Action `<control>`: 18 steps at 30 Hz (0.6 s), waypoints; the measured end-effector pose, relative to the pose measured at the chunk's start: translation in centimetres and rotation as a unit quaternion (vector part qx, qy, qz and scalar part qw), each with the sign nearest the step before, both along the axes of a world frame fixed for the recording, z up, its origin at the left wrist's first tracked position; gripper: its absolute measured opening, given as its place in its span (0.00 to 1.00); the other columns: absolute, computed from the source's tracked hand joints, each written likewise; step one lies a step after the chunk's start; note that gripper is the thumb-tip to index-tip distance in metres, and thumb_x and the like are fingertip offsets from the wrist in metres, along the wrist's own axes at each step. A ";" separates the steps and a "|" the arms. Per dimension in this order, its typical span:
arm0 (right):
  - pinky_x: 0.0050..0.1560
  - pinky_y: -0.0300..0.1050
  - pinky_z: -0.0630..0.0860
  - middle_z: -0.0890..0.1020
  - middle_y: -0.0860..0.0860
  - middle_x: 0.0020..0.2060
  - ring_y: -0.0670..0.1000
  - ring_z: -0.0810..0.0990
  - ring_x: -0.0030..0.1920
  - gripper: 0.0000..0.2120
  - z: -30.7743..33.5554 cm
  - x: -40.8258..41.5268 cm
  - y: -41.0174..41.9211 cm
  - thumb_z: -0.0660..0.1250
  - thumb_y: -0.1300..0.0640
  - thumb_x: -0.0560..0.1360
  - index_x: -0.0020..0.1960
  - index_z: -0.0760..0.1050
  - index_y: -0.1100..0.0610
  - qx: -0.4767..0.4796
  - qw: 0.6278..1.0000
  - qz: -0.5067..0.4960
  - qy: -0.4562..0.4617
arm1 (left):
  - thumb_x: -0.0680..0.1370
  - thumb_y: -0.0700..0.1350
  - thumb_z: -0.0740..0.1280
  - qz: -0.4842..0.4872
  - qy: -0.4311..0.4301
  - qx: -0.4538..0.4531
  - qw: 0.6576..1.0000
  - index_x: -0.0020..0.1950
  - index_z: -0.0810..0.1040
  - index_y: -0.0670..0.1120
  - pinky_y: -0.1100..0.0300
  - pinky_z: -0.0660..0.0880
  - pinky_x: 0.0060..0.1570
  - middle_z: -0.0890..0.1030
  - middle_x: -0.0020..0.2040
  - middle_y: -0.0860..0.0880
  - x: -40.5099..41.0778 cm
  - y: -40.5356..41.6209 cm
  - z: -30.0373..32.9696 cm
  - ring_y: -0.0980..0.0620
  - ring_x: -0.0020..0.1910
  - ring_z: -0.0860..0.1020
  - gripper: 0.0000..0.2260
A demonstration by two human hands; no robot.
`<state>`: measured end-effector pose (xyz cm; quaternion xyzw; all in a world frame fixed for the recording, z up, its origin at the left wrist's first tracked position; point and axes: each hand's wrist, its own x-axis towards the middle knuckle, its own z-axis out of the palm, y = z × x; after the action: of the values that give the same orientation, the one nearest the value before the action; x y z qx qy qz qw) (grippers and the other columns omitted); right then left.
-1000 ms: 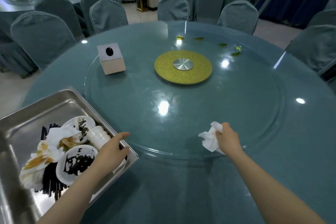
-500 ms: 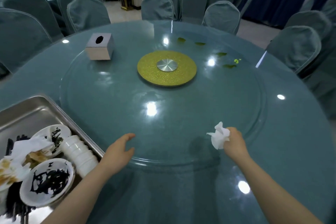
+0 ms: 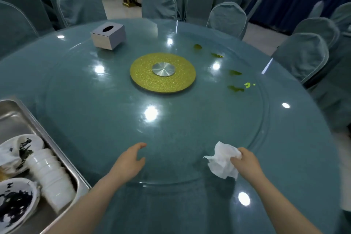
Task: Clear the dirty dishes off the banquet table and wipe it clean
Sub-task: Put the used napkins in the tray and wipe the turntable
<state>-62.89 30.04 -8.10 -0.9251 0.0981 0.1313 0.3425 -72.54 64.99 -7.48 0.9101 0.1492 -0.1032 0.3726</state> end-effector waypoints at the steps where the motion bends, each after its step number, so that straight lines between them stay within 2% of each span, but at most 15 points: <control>1: 0.39 0.47 0.70 0.77 0.53 0.38 0.57 0.75 0.40 0.03 0.1 0.3 -0.2 0.65 0.62 0.72 0.45 0.73 0.61 0.010 1.000 -0.012 -0.004 | 0.78 0.42 0.64 -0.008 0.001 0.001 1.000 0.72 0.66 0.49 0.64 0.65 0.60 0.70 0.71 0.53 0.5 -0.5 -0.1 0.52 0.64 0.73 0.22; 6: 0.41 0.48 0.76 0.80 0.52 0.41 0.55 0.79 0.43 0.06 1.3 2.6 -1.1 0.67 0.56 0.72 0.48 0.75 0.56 0.063 0.994 -0.075 -0.041 | 0.78 0.44 0.63 -0.038 0.013 0.020 0.999 0.72 0.65 0.51 0.62 0.69 0.55 0.71 0.70 0.52 2.9 -1.4 -0.2 0.53 0.55 0.76 0.23; 9: 0.34 0.45 0.72 0.79 0.51 0.40 0.53 0.78 0.40 0.03 1.4 3.8 -1.5 0.65 0.57 0.73 0.45 0.73 0.55 0.081 0.989 -0.091 -0.085 | 0.78 0.44 0.63 -0.030 0.009 0.027 0.999 0.72 0.65 0.52 0.61 0.70 0.48 0.75 0.65 0.50 4.4 -1.5 -0.5 0.54 0.43 0.76 0.23; 10: 0.33 0.44 0.70 0.78 0.50 0.39 0.53 0.77 0.39 0.02 1.4 4.1 -1.5 0.64 0.57 0.74 0.44 0.71 0.54 0.091 0.986 -0.101 -0.097 | 0.78 0.44 0.63 -0.031 0.010 0.028 0.999 0.72 0.65 0.52 0.60 0.71 0.49 0.76 0.64 0.49 4.8 -1.6 -0.6 0.54 0.42 0.77 0.23; 11: 0.32 0.44 0.69 0.78 0.50 0.38 0.53 0.76 0.38 0.03 1.3 4.4 -1.5 0.63 0.58 0.74 0.43 0.70 0.53 0.100 0.983 -0.112 -0.109 | 0.77 0.44 0.64 -0.033 0.011 0.030 0.999 0.72 0.64 0.52 0.60 0.71 0.52 0.75 0.66 0.48 5.3 -1.8 -0.8 0.53 0.47 0.78 0.23; 12: 0.32 0.44 0.70 0.77 0.50 0.38 0.52 0.75 0.38 0.04 1.3 4.6 -1.4 0.62 0.59 0.75 0.42 0.69 0.52 0.108 0.979 -0.121 -0.120 | 0.77 0.44 0.64 -0.037 0.009 0.032 0.999 0.73 0.64 0.52 0.61 0.69 0.57 0.72 0.69 0.49 5.6 -2.0 -1.1 0.52 0.56 0.77 0.24; 14: 0.34 0.44 0.70 0.78 0.47 0.39 0.50 0.76 0.38 0.05 1.2 4.9 -1.0 0.62 0.60 0.75 0.44 0.69 0.51 0.125 0.974 -0.127 -0.137 | 0.77 0.45 0.65 -0.046 0.000 0.035 0.998 0.75 0.61 0.50 0.61 0.63 0.66 0.64 0.75 0.50 6.2 -2.4 -1.8 0.52 0.71 0.66 0.27; 16: 0.34 0.41 0.69 0.78 0.43 0.41 0.45 0.77 0.40 0.08 1.1 5.1 -0.6 0.62 0.62 0.74 0.47 0.71 0.49 0.135 0.973 -0.116 -0.149 | 0.77 0.47 0.67 -0.056 -0.006 0.037 0.998 0.76 0.57 0.50 0.60 0.57 0.71 0.58 0.77 0.50 6.8 -2.8 -2.3 0.53 0.75 0.58 0.31; 18: 0.35 0.39 0.69 0.79 0.41 0.42 0.43 0.76 0.41 0.12 1.0 5.3 -0.2 0.61 0.66 0.73 0.47 0.72 0.49 0.144 0.973 -0.098 -0.153 | 0.76 0.48 0.69 -0.057 -0.009 0.034 0.998 0.78 0.52 0.51 0.58 0.55 0.73 0.54 0.78 0.50 7.3 -3.1 -2.7 0.52 0.76 0.55 0.36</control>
<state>-57.54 29.87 -7.13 -0.8609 0.1150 -0.0336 0.4945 -65.29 61.86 -10.16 0.9302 0.0969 -0.1110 0.3362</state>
